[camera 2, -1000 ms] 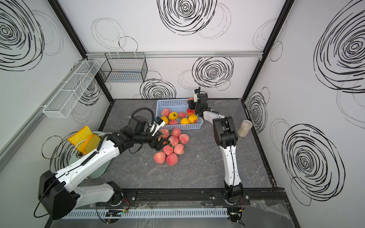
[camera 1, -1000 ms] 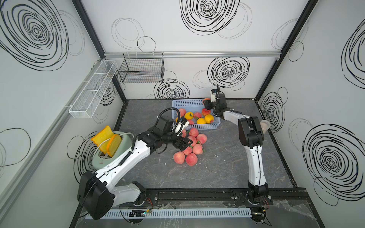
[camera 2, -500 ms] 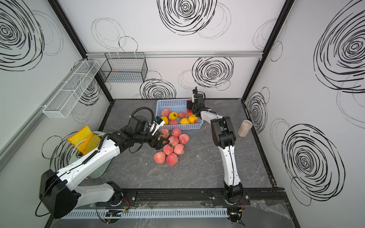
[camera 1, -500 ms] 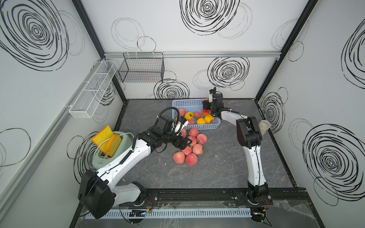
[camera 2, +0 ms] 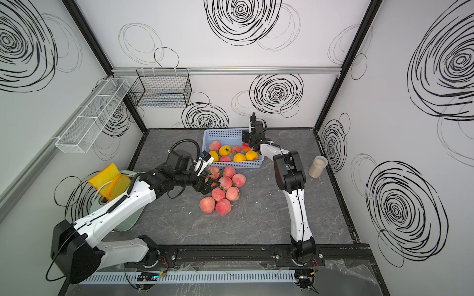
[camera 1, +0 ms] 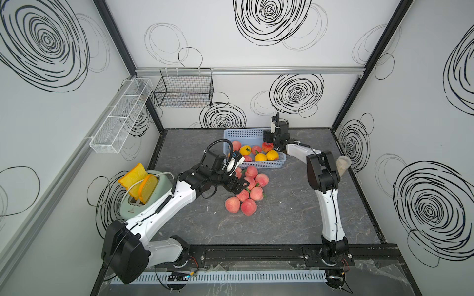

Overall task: Put the peaches into the basket
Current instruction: Place the peach in the basket, then pick up the peach from the center of the board.

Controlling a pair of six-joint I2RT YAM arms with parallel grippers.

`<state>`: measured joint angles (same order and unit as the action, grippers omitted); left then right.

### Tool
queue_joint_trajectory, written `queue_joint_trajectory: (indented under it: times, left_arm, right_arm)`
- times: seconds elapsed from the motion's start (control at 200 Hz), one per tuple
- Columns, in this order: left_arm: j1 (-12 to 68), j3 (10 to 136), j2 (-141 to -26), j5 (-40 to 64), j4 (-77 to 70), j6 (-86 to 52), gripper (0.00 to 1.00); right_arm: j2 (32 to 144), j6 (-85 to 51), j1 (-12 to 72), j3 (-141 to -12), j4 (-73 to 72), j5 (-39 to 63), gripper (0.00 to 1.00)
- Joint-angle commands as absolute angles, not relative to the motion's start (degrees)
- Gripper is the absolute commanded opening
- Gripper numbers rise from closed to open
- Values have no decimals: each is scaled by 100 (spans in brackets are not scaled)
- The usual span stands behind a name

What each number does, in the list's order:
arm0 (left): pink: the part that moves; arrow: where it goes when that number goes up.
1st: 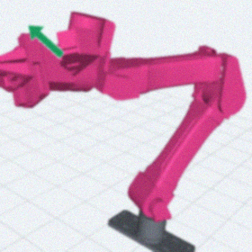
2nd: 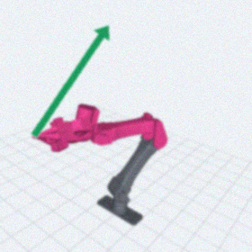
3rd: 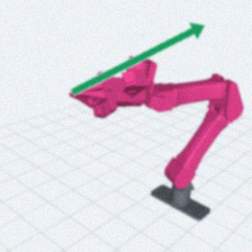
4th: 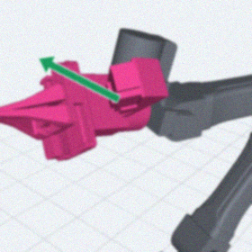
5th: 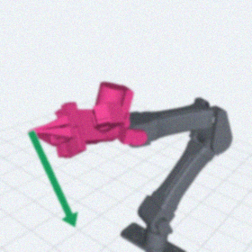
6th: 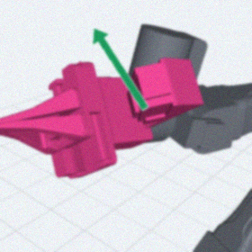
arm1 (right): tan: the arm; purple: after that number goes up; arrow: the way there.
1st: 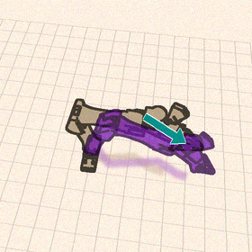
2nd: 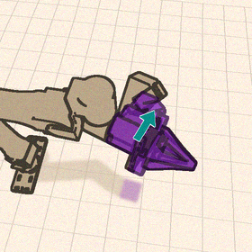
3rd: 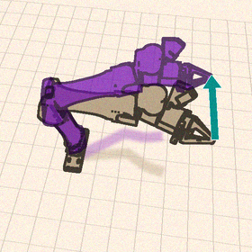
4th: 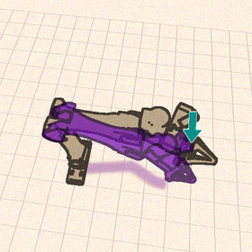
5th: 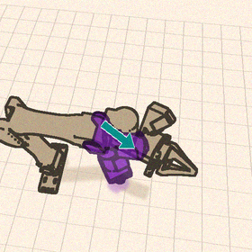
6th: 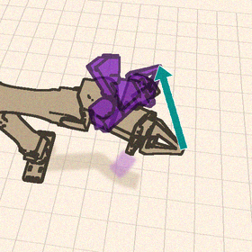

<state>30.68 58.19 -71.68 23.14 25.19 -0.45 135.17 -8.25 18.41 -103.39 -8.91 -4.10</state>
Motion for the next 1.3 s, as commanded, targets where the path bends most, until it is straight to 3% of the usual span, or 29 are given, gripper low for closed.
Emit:
queue_joint_trajectory:
  times: [0.0,0.43,0.965,1.296]
  left_arm:
    - [2997,5837,-7129,2364,2351,-36,95]
    - [2997,5832,-7076,2349,2333,-59,95]
    - [2936,5800,-7118,2015,2243,-191,95]
    - [3066,5581,-7308,1330,2245,-787,94]
  right_arm:
    - [13406,-781,1872,-10453,-650,-544,75]
    - [11748,-765,1991,-8839,-1246,-513,74]
    - [7536,-1219,2314,-3962,-2259,89,76]
    - [5633,-1099,3326,-1705,-2785,745,76]
